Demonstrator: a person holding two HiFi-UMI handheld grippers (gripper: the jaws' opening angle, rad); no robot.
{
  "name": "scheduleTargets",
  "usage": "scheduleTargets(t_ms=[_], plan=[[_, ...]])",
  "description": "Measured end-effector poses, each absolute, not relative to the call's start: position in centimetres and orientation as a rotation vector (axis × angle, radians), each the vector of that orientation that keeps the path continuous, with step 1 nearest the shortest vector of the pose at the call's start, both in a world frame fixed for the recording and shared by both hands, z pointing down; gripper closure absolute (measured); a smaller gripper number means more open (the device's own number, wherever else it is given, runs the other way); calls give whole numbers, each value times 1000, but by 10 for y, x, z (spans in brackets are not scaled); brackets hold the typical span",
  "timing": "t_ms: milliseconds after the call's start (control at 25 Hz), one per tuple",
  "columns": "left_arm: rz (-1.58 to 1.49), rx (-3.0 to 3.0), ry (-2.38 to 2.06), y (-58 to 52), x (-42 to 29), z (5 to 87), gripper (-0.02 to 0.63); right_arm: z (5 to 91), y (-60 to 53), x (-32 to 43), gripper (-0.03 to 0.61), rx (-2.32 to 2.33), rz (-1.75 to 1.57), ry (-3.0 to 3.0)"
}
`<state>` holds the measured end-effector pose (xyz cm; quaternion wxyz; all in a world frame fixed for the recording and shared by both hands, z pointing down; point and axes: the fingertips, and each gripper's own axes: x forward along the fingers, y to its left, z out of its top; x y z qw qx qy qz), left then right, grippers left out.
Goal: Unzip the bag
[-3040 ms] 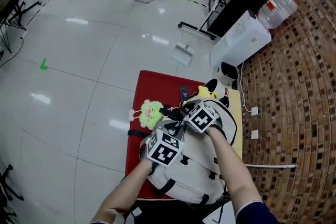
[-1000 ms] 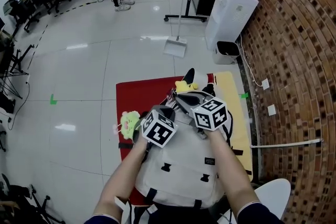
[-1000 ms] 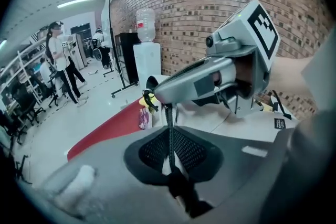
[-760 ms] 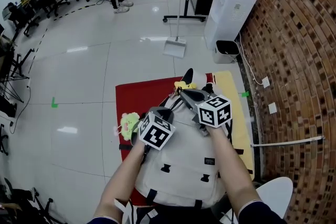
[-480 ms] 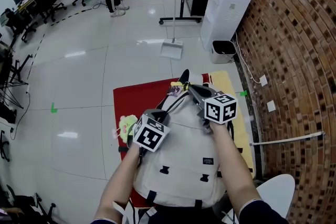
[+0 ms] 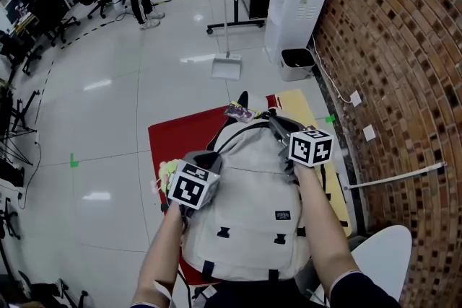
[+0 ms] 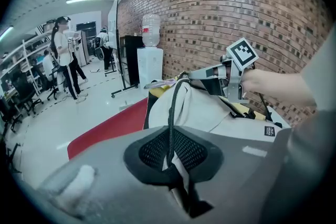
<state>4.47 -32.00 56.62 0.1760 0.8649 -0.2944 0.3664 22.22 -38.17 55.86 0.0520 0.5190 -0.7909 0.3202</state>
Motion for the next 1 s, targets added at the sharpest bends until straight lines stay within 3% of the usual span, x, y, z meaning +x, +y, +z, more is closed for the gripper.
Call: scheduleTargets(t_ms=[520, 1000], plan=[[1031, 2413, -844, -317, 33, 576, 581, 587, -323, 303, 554, 1721, 1035, -2192], [1087, 2385, -845, -320, 30, 592, 577, 606, -282, 330, 554, 1790, 1129, -2112]])
